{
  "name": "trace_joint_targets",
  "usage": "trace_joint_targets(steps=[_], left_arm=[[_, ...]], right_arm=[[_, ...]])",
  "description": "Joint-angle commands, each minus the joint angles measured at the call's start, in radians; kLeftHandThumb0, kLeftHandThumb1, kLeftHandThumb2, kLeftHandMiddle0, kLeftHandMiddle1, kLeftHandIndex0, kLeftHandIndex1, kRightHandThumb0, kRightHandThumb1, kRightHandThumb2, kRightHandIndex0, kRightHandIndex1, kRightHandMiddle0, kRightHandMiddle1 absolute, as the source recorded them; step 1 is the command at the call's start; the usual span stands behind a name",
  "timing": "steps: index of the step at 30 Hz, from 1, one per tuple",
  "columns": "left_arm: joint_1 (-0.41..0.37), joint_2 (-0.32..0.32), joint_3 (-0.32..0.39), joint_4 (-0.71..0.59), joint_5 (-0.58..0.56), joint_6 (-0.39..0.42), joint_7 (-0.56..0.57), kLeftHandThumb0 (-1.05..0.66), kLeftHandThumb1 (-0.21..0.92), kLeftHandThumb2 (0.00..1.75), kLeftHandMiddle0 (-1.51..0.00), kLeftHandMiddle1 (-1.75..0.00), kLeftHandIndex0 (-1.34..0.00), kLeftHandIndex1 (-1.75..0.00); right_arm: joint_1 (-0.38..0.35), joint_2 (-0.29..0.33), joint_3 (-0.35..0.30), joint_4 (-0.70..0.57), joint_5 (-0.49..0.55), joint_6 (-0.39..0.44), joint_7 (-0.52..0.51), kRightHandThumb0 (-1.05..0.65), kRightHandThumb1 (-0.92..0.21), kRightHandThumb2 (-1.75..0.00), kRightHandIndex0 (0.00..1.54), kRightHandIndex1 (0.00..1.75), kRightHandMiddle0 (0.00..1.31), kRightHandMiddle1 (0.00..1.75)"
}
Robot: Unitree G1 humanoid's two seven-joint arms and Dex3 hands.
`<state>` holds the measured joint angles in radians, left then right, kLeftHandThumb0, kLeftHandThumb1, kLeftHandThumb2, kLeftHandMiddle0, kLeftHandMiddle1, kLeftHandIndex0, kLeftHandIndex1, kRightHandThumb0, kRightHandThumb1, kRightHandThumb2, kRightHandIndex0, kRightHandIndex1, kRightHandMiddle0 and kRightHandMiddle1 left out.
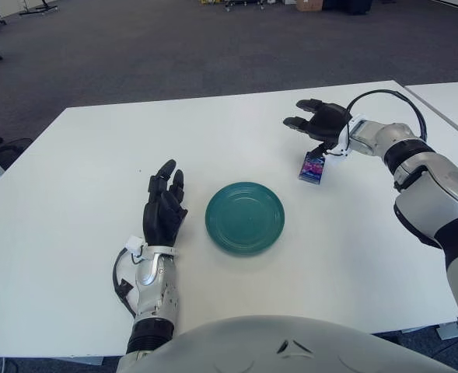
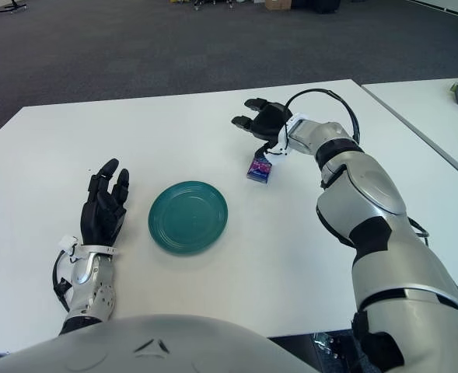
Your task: Put the gum into the plate.
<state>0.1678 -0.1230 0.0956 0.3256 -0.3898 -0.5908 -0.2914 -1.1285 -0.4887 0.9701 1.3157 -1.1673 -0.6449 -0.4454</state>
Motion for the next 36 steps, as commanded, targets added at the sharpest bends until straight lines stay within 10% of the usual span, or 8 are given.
trace_joint_targets(steps=[1,36], left_arm=[[0.105,-0.080,0.003,0.084,-0.011,-0.002,0.005,-0.95,0.92,0.89,-0.19,0.00,0.00,-0.75],[0.115,-0.105,-0.003,0.085,-0.019,-0.014,0.016,-0.99,0.92,0.86,-0.22,-0.01,0.00,-0.77]], right_arm=[[-0.027,-0.022,0.020,-0.006,-0.024,-0.016,-0.032,-1.05,-0.92,-0.70,0.00,0.00,0.00,0.00],[0.015,-0.021,0.203,-0.006,-0.195,-0.005,-0.309,-1.05,-0.92,-0.54,0.00,0.00,0.00,0.00]])
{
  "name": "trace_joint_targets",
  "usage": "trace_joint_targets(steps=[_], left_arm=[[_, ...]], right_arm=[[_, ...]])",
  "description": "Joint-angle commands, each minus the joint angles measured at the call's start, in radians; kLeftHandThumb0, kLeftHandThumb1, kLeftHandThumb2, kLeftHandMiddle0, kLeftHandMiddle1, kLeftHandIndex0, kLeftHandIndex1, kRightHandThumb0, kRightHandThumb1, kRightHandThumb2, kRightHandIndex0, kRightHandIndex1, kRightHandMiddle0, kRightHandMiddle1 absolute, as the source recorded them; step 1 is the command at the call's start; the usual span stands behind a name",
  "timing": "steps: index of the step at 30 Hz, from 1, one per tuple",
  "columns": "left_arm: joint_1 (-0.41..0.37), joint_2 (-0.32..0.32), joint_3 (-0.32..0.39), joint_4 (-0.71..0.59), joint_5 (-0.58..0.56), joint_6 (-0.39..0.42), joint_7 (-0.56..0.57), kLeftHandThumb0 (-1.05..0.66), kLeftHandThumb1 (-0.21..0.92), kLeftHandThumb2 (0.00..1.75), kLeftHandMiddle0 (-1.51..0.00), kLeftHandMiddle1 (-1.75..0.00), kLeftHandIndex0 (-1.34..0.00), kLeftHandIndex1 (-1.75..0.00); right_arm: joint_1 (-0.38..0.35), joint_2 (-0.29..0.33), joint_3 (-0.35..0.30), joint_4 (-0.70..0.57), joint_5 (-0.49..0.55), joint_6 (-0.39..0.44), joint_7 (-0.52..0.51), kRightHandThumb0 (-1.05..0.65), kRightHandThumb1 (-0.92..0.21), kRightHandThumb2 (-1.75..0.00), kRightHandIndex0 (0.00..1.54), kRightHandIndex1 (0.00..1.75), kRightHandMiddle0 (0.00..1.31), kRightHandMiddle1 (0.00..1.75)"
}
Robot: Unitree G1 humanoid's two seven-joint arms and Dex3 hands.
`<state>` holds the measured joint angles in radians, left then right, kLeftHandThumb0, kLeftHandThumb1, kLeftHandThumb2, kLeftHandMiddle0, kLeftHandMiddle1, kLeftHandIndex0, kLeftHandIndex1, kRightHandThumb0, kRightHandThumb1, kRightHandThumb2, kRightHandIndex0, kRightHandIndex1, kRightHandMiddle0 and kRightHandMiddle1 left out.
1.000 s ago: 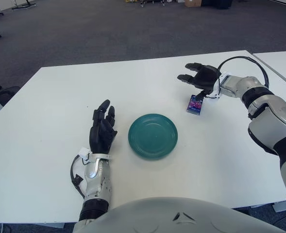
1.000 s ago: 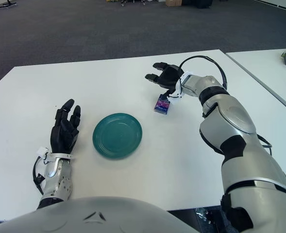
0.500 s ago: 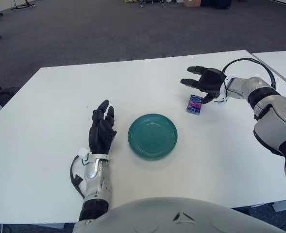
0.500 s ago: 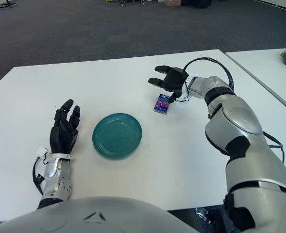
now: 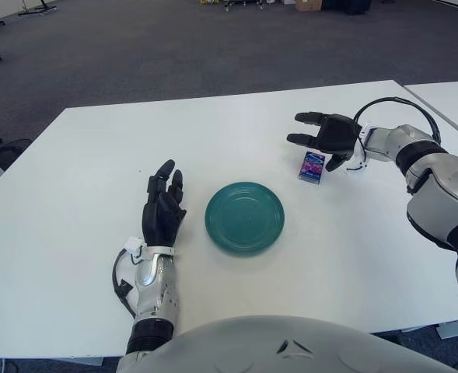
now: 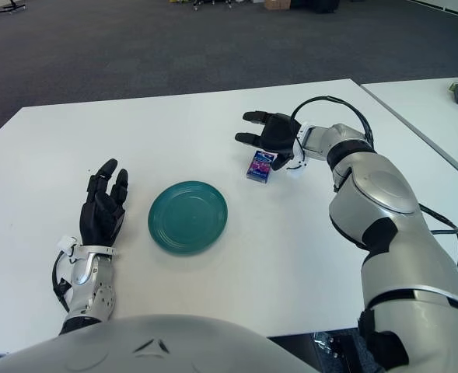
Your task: Put the gum into the plate.
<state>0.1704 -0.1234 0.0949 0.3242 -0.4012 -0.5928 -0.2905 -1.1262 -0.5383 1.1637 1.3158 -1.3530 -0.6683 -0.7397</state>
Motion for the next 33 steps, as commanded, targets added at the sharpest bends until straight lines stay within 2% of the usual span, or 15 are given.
trace_joint_targets(steps=[1,17,23,33], left_arm=[[0.114,-0.104,-0.004,0.085,-0.003,-0.012,0.019,-0.99,0.92,0.87,-0.22,-0.01,0.00,-0.77],[0.144,-0.104,-0.037,0.041,0.039,-0.022,0.065,-0.97,0.92,0.88,-0.21,0.00,0.00,-0.75],[0.160,-0.104,-0.055,0.014,0.050,-0.022,0.084,-0.97,0.92,0.88,-0.21,0.00,0.00,-0.75],[0.186,-0.100,-0.083,-0.024,0.051,-0.016,0.112,-0.95,0.92,0.88,-0.20,0.00,0.00,-0.73]], right_arm=[[0.020,0.039,0.012,-0.006,-0.010,0.022,-0.014,-1.05,-0.92,-0.54,0.00,0.00,0.00,0.00],[0.086,0.110,0.054,0.038,-0.018,0.084,0.011,-1.05,-0.92,-0.74,0.00,0.00,0.00,0.00],[0.123,0.135,0.053,0.060,-0.009,0.133,0.037,-1.05,-0.92,-0.74,0.00,0.00,0.00,0.00],[0.151,0.149,0.053,0.066,0.001,0.157,0.047,-1.05,-0.92,-0.72,0.00,0.00,0.00,0.00]])
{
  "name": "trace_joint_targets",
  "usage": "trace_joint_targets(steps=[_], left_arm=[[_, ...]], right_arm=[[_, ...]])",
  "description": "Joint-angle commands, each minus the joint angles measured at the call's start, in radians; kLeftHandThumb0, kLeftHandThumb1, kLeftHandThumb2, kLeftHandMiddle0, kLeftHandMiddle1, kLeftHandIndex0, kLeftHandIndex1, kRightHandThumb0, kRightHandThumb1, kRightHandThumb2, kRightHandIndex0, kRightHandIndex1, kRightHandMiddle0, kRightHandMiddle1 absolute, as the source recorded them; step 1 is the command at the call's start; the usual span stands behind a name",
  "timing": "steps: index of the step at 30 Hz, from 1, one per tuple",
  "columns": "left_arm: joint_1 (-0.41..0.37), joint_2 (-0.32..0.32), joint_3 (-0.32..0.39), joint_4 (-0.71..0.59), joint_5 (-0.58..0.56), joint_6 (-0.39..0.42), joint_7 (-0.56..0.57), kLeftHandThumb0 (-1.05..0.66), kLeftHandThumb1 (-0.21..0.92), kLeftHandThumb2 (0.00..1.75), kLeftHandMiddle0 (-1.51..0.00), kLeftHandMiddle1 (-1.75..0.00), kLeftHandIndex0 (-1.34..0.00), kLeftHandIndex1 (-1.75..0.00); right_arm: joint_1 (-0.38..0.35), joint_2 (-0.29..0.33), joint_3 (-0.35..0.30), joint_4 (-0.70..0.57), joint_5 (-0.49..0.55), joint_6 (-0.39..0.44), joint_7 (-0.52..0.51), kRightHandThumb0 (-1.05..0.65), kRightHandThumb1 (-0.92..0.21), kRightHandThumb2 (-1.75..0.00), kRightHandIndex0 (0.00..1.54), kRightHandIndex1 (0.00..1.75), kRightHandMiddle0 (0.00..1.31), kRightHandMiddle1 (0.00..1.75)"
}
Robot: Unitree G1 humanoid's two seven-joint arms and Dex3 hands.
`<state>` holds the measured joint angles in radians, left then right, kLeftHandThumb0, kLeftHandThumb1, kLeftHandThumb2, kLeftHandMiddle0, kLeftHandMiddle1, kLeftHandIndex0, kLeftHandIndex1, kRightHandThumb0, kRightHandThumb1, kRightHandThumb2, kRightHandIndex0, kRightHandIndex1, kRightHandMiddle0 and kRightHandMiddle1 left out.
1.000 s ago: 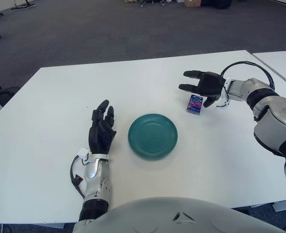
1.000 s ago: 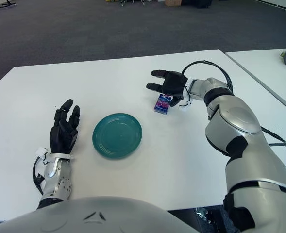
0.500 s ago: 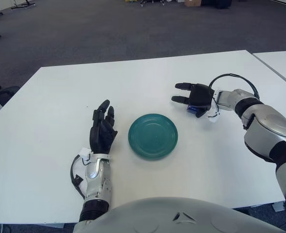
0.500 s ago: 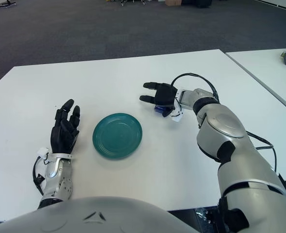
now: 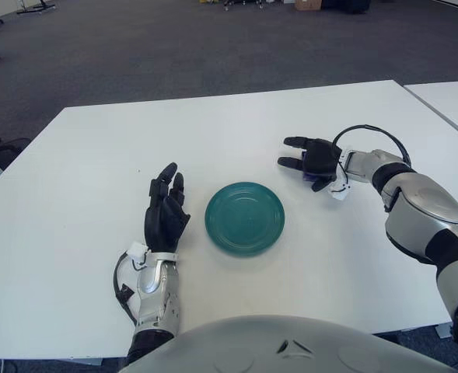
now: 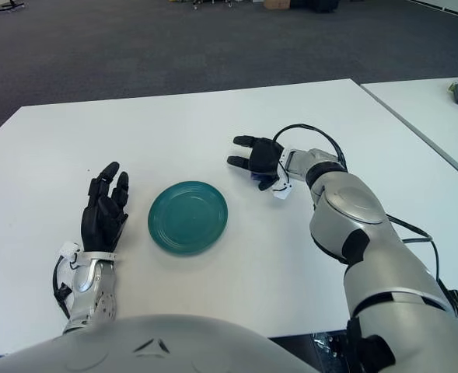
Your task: Put the gum into the plate.
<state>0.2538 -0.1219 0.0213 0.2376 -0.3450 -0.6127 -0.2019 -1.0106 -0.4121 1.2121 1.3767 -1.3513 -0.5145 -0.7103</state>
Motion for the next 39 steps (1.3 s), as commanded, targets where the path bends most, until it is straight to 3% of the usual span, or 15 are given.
trace_joint_targets(steps=[1,16,26,39], left_arm=[[0.107,-0.100,-0.013,0.056,0.006,0.001,0.031,-0.96,0.92,0.88,-0.20,0.00,0.00,-0.72],[0.138,-0.082,-0.035,0.008,0.014,0.015,0.063,-0.96,0.92,0.90,-0.19,-0.01,0.00,-0.68],[0.146,-0.078,-0.045,-0.002,0.035,0.025,0.077,-0.95,0.92,0.90,-0.18,0.00,0.00,-0.63],[0.132,-0.072,-0.039,0.024,0.054,0.008,0.093,-0.94,0.92,0.90,-0.18,0.00,0.00,-0.61]], right_arm=[[0.039,0.024,0.004,0.006,0.001,0.007,0.020,-1.05,-0.92,-0.71,0.00,0.00,0.00,0.00],[0.057,0.020,-0.050,0.020,0.062,0.040,0.097,-1.05,-0.92,-0.71,0.02,0.01,0.02,0.01],[0.051,-0.007,-0.057,0.015,0.072,0.017,0.066,-1.05,-0.92,-0.67,0.04,0.01,0.01,0.02],[0.033,-0.040,-0.020,0.002,0.041,-0.029,-0.037,-1.05,-0.92,-0.77,0.06,0.01,0.02,0.04]])
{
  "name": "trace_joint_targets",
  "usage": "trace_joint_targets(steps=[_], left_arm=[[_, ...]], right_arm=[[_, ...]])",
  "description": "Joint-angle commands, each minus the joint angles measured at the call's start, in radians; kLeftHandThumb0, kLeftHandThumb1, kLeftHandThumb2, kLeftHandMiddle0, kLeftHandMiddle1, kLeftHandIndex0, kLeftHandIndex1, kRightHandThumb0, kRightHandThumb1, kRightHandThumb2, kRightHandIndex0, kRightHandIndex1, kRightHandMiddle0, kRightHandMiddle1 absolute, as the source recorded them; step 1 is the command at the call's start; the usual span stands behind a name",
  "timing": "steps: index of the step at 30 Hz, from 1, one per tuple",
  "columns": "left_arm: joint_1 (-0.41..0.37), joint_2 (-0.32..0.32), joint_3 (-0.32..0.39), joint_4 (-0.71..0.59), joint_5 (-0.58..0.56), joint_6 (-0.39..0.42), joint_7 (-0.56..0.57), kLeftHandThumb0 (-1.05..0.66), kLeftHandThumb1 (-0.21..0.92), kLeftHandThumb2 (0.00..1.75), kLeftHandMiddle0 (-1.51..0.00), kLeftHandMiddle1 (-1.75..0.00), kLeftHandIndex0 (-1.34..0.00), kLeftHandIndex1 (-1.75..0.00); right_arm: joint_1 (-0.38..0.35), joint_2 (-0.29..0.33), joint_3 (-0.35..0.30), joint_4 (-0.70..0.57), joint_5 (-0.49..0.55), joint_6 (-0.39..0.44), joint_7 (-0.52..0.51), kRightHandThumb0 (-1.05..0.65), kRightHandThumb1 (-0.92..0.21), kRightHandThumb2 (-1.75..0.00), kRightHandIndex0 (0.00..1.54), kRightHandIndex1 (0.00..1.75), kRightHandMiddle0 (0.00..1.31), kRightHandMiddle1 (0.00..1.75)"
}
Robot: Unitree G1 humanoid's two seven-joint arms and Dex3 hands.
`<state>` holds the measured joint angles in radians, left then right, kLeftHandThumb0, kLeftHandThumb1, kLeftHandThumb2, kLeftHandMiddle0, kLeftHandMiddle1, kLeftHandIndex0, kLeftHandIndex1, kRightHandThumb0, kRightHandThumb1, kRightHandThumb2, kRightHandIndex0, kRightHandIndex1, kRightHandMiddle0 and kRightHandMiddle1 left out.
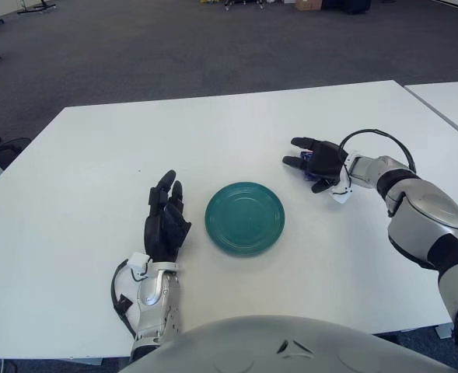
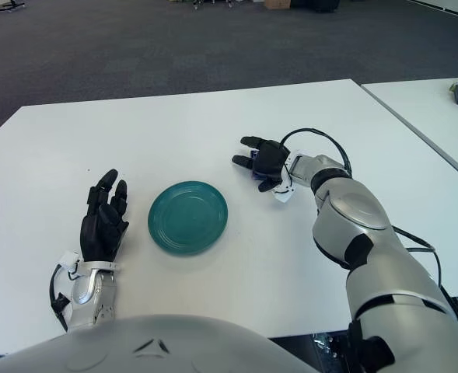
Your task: Put the gum into the plate.
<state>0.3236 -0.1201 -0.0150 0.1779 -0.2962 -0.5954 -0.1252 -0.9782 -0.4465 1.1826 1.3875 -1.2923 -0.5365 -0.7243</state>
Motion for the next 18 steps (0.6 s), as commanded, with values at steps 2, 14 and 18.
trace_joint_targets(steps=[2,14,18], left_arm=[[0.060,-0.073,-0.001,0.088,0.006,-0.009,0.016,-0.94,0.92,0.91,-0.18,0.00,0.00,-0.60],[0.022,-0.068,0.016,0.130,-0.034,0.002,-0.018,-0.94,0.92,0.91,-0.19,-0.01,0.00,-0.61],[0.015,-0.070,0.018,0.134,-0.048,0.006,-0.029,-0.93,0.92,0.91,-0.19,-0.01,0.00,-0.61]], right_arm=[[-0.010,-0.016,0.009,-0.013,-0.016,-0.019,-0.038,-1.05,-0.92,-0.75,0.07,0.01,0.02,0.04],[-0.035,-0.034,-0.109,-0.028,0.099,-0.152,0.086,-1.05,-0.92,-0.71,0.11,0.00,0.00,0.17],[-0.015,-0.032,-0.161,-0.027,0.149,-0.158,0.176,-1.05,-0.92,-0.70,0.11,0.00,0.00,0.20]])
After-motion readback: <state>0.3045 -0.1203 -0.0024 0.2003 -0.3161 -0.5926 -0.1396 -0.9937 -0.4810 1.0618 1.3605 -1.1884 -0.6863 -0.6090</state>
